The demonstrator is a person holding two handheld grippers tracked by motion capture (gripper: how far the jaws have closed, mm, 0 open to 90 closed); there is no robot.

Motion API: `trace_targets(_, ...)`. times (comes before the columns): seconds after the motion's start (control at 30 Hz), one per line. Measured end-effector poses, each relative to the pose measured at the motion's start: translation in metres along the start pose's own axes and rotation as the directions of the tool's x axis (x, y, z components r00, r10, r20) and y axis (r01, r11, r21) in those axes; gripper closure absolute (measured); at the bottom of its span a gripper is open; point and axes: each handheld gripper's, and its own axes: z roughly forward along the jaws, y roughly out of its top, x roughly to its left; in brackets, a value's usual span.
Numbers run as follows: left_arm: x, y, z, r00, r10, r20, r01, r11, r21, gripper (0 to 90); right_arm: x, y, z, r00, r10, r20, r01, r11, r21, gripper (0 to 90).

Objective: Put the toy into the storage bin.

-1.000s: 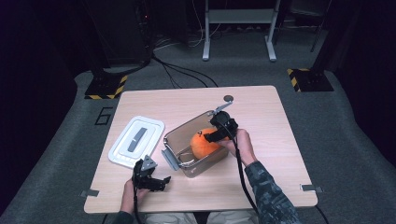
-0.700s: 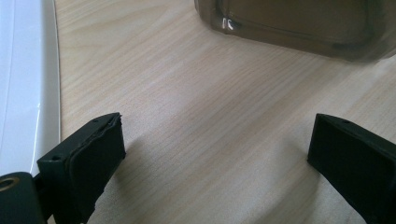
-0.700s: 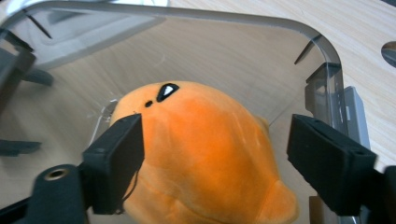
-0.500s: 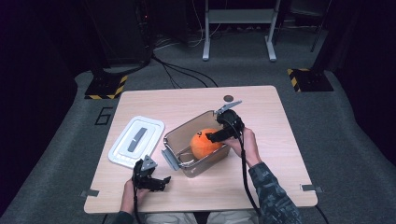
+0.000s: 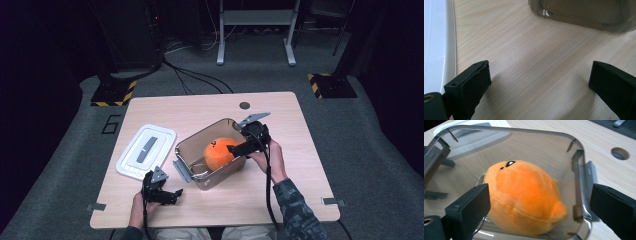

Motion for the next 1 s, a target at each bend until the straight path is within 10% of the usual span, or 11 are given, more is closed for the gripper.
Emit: trace_targets(1.0, 0.000, 0.000, 0.000, 1.0000, 0.002, -0.002, -0.002, 1.0000, 0.001, 3.5, -0.035, -0.096, -0.036, 0.9795, 0.148, 0.137, -0.133, 0.985, -0.108, 0.0)
